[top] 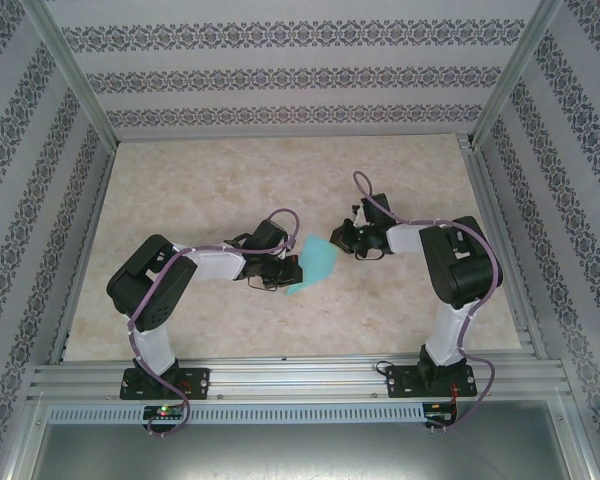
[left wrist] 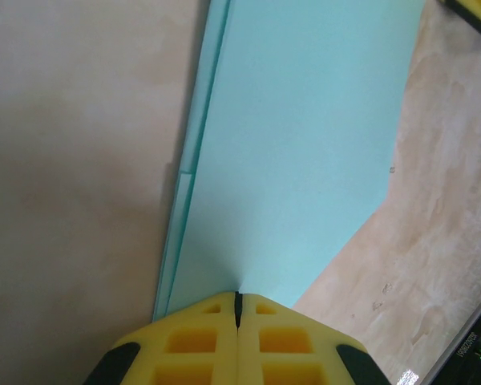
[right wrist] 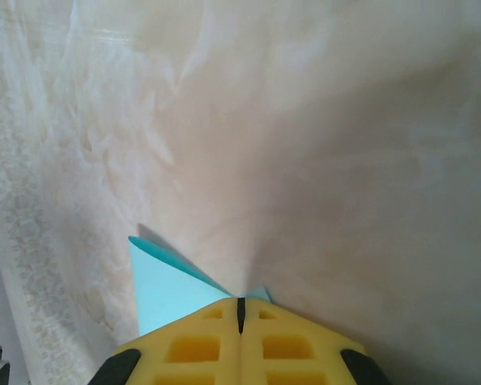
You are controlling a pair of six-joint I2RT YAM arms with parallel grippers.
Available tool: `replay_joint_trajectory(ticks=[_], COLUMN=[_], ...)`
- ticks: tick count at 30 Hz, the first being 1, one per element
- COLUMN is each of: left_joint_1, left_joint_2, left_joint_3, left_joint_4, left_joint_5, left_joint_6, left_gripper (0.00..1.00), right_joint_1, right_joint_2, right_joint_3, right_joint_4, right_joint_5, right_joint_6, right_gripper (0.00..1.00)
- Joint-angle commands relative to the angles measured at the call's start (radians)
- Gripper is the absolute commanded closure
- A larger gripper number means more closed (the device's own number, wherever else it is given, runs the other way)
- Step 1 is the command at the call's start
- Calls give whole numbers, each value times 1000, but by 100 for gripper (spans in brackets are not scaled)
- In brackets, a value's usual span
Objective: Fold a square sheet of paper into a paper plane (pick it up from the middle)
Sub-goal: Fourth fold the wing at the center of the table.
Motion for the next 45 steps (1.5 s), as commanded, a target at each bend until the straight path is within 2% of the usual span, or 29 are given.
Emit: replay_joint_trajectory(ticks=[1,10,15,21,25,31,36,41,45], left_joint_1=[0,0,0,0,-1,1,0,0,0], left_joint_2=[72,71,72,72,77,85,86,87,87], left_joint_3=[-55,-62,-55,-50,-44,-40,-44,-42,-50], left_joint_4=[-124,-119,-121,-126,-132,-136,-136,-130,-124], left_joint_5=[-53,-47,-42,-42,-42,-37,-37,-31,-28], left_joint_6=[21,19,19,18,21,29,27,28,25], left_gripper=[100,100,100,100,100,100,100,100,100], right_joint_1=[-24,-37,19,142,175,104,13,-63,-79], right_joint_2=[13,-118,-193,-125,-60,3,12,34,-1], right_joint_3=[54,94,0,-67,-82,-90,-60,-27,8], right_joint_4=[-79,-177,-64,97,121,113,28,9,-2], right_joint_5=[51,21,-21,-41,-17,11,51,41,-6], right_joint_6=[-58,-92,-11,93,92,33,-32,-75,-82], right_gripper=[94,91,92,94,95,94,94,93,93])
